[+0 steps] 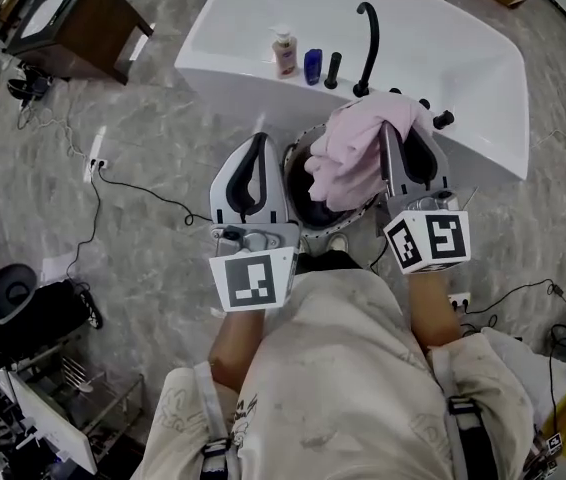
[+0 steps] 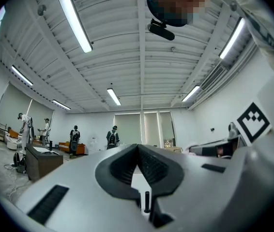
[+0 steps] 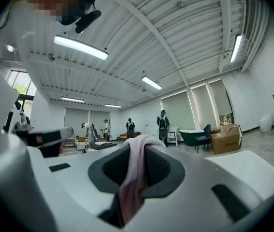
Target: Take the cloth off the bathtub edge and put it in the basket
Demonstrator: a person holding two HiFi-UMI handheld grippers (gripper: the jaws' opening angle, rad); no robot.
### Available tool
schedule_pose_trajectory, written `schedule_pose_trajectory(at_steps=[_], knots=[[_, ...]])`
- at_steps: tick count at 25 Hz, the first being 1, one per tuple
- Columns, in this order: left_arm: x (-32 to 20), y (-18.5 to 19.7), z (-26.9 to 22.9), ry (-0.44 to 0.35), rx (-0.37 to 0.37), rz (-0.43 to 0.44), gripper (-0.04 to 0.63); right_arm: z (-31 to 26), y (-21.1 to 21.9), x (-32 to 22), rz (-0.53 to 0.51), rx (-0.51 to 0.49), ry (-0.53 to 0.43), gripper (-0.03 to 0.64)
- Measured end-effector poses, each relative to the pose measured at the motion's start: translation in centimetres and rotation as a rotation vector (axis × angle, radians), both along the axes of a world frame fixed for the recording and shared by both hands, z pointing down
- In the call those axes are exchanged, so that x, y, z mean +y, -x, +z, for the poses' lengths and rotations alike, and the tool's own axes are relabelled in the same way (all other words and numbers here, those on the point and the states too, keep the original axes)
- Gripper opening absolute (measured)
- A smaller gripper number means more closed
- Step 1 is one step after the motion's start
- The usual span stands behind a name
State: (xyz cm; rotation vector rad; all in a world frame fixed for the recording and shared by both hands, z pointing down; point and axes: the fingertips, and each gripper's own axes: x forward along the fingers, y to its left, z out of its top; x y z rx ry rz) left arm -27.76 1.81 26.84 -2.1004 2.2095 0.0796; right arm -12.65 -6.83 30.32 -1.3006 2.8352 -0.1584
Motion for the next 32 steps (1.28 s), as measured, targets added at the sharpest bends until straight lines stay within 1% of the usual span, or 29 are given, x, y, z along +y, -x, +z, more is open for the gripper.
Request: schedule_pose_trajectory(at_steps=[4, 15, 19, 22, 25, 29, 32], knots=[[0.3, 0.5, 0.5, 0.006, 0.005, -0.019, 0.003, 4.8, 0.8, 0.1, -0.01, 0.082, 0.075, 0.048], [0.0, 0.3, 1.5, 0.031, 0.009, -0.033, 0.003, 18.4, 0.9, 0.2, -0.045, 0.254, 0.293, 0.049], [0.1, 0.2, 1.6, 0.037, 0.004, -0.039, 0.003, 22.4, 1.1, 1.0, -0.064, 0.295, 0.348, 0.049], [0.0, 0.2, 2.4, 0.055, 0.001, -0.041, 0.003, 25.4, 1.5, 1.0, -0.08, 0.354, 0.385, 0.049], [-0.3, 0.0, 2.8, 0.06, 0.005, -0.039, 0.003, 28.9, 1.9, 1.0, -0.102, 0.4, 0.45, 0.049], [-0.4, 0.3, 3.7, 0.087, 0.013, -0.052, 0.003, 33.8, 2.1, 1.6, -0.15, 0.504, 0.529, 0.051], [-0.4, 0.4, 4.1, 0.095, 0.009, -0.056, 0.003, 36.5, 1.8, 1.8, -0.15, 0.561, 0.559, 0.051]])
